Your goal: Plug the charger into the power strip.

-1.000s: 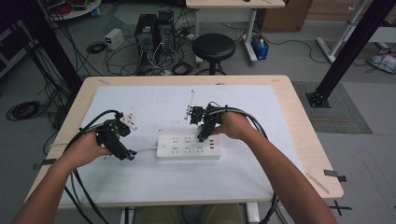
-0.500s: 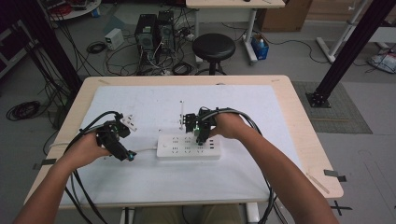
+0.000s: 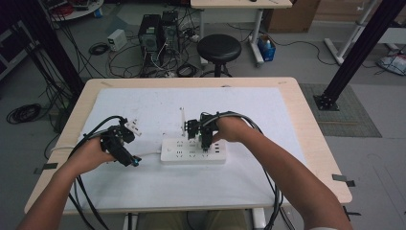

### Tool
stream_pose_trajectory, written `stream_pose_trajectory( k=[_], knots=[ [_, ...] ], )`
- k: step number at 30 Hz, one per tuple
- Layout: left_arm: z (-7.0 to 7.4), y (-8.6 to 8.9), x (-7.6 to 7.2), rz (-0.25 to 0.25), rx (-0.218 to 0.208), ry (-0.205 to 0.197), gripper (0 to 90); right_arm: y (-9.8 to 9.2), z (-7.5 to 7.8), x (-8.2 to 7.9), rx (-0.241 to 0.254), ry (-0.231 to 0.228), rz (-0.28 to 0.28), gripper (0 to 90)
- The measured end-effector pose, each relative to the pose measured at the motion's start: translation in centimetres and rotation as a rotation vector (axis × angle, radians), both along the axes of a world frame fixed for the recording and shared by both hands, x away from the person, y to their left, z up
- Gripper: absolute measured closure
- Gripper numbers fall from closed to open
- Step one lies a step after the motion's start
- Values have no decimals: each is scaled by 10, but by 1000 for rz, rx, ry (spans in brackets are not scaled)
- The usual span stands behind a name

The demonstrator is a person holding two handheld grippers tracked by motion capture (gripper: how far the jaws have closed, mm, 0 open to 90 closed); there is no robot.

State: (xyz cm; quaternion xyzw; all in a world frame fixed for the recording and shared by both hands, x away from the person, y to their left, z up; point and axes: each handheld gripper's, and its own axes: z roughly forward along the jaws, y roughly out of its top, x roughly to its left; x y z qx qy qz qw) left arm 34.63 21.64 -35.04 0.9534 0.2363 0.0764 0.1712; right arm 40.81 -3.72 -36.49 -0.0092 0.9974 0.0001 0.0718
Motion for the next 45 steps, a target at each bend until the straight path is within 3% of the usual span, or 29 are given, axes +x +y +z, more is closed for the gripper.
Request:
stream_pose_trajectory(
  k=[9, 17, 21, 28, 37, 39, 41, 44, 45],
  knots=[
    [-4, 2, 3, 8, -17, 5, 194, -4, 0, 8, 30, 46, -14, 625],
    [-10, 3, 4, 19, -31, 11, 194, 6, -2, 9, -25, 53, -28, 626],
    [-11, 4, 5, 11, -30, 14, 194, 6, -3, 10, -28, 56, -26, 627],
    [-12, 1, 7, 12, -37, 19, 195, -4, -5, 11, 56, 66, -64, 626],
    [-10, 5, 7, 20, -47, 13, 194, -12, -7, 12, 125, 71, -60, 616],
    [-8, 6, 7, 25, -51, 10, 194, -15, -7, 12, 153, 75, -89, 601],
    [-7, 7, 7, 26, -59, 5, 194, -18, -7, 15, 179, 136, -138, 439],
    [-6, 9, 7, 26, -55, 3, 194, -24, -7, 19, 207, 156, -202, 148],
    [-6, 9, 6, 27, -57, 2, 194, -26, -5, 20, 214, 157, -250, 107]
  ],
)
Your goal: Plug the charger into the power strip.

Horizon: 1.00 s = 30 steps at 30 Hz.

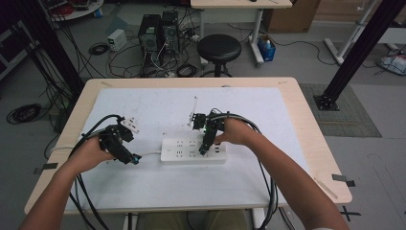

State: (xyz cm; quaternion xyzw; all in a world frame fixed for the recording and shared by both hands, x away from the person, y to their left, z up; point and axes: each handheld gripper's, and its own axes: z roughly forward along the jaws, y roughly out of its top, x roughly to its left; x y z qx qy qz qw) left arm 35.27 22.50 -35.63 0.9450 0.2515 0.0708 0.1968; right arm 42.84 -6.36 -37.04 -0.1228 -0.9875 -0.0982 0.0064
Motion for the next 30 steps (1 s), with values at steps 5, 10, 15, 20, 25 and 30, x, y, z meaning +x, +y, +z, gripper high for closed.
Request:
stream_pose_trajectory(
  k=[5, 10, 15, 20, 25, 30],
  knots=[
    [1, -2, -1, -2, -3, -6, 194, -11, 20, 1, 117, -73, -76, 107],
    [2, -3, -2, -2, 1, -4, 194, -25, 37, -1, 183, 35, 25, 107],
    [3, -4, -3, -3, 3, -3, 194, -31, 41, -3, 88, -118, -41, 106],
    [6, -3, -5, -4, 2, -8, 194, -41, 46, -7, 12, -251, -99, 6],
    [11, -3, -6, -8, 3, -20, 194, -61, 62, -10, 45, -246, -184, 6],
    [21, -5, -5, -1, 19, -37, 194, -84, 78, -18, 73, -269, -249, 7]
  ],
)
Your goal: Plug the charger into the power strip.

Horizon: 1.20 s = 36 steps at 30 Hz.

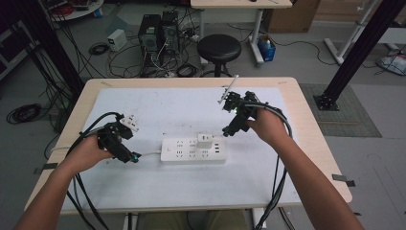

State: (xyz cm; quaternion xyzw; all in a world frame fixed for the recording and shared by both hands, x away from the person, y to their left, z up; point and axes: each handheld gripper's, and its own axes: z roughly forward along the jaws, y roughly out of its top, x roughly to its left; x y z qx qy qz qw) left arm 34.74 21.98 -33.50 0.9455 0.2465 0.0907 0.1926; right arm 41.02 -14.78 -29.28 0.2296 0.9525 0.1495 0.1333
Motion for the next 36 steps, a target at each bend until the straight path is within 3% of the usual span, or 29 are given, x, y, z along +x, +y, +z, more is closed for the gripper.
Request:
stream_pose_trajectory(
  k=[8, 18, 25, 36],
  knots=[
    [18, -2, 0, 18, 0, -33, 194, -47, 23, -21, 40, -37, -109, 7],
    [28, -4, 2, 42, -18, -53, 194, -92, 34, -44, 57, -46, -164, 7],
    [28, -5, 2, 51, -9, -60, 194, -102, 26, -50, 57, -23, -172, 7],
    [20, -7, 0, 51, -13, -57, 194, -103, 12, -53, 53, 2, -177, 7]
  ],
)
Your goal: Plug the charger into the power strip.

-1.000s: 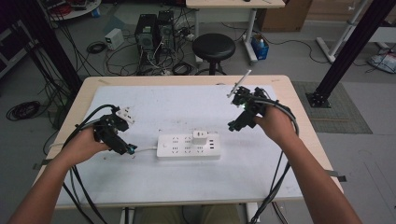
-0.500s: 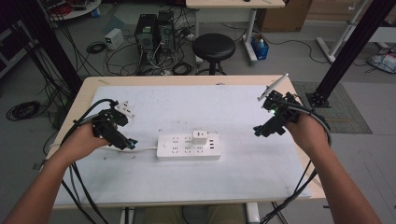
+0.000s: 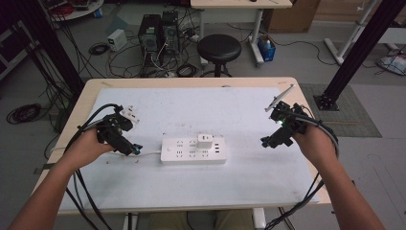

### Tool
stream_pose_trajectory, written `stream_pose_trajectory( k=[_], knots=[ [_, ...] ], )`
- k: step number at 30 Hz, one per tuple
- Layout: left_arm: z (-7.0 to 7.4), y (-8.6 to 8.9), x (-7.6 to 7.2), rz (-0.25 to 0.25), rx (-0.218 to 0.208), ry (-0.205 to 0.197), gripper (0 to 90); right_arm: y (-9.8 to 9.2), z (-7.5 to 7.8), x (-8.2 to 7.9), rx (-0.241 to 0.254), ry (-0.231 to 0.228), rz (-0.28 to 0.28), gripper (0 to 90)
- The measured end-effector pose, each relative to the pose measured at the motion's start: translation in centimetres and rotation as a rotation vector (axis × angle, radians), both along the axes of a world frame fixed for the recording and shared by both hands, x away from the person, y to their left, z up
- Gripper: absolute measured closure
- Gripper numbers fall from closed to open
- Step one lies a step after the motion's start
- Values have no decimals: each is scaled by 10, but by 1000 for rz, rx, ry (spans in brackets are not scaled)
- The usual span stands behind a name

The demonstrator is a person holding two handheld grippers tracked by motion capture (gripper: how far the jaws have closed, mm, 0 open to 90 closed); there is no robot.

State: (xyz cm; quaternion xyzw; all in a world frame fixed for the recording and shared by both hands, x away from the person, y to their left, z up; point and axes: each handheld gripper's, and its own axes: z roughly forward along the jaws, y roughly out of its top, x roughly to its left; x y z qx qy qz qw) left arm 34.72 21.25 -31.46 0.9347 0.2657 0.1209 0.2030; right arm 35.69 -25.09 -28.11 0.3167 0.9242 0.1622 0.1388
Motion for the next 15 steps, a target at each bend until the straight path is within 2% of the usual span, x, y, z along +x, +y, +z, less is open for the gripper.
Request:
stream_pose_trajectory(
  k=[6, 14, 15],
  knots=[
    [-5, 1, 0, 9, -6, 8, 194, -1, -7, -1, 5, 20, -10, 7],
    [-6, 2, 2, 13, -1, 3, 194, -4, -15, -2, 13, 31, -13, 7],
    [-7, 2, 2, 22, -11, 3, 194, -4, -16, -2, 17, 32, -16, 7]
  ],
)
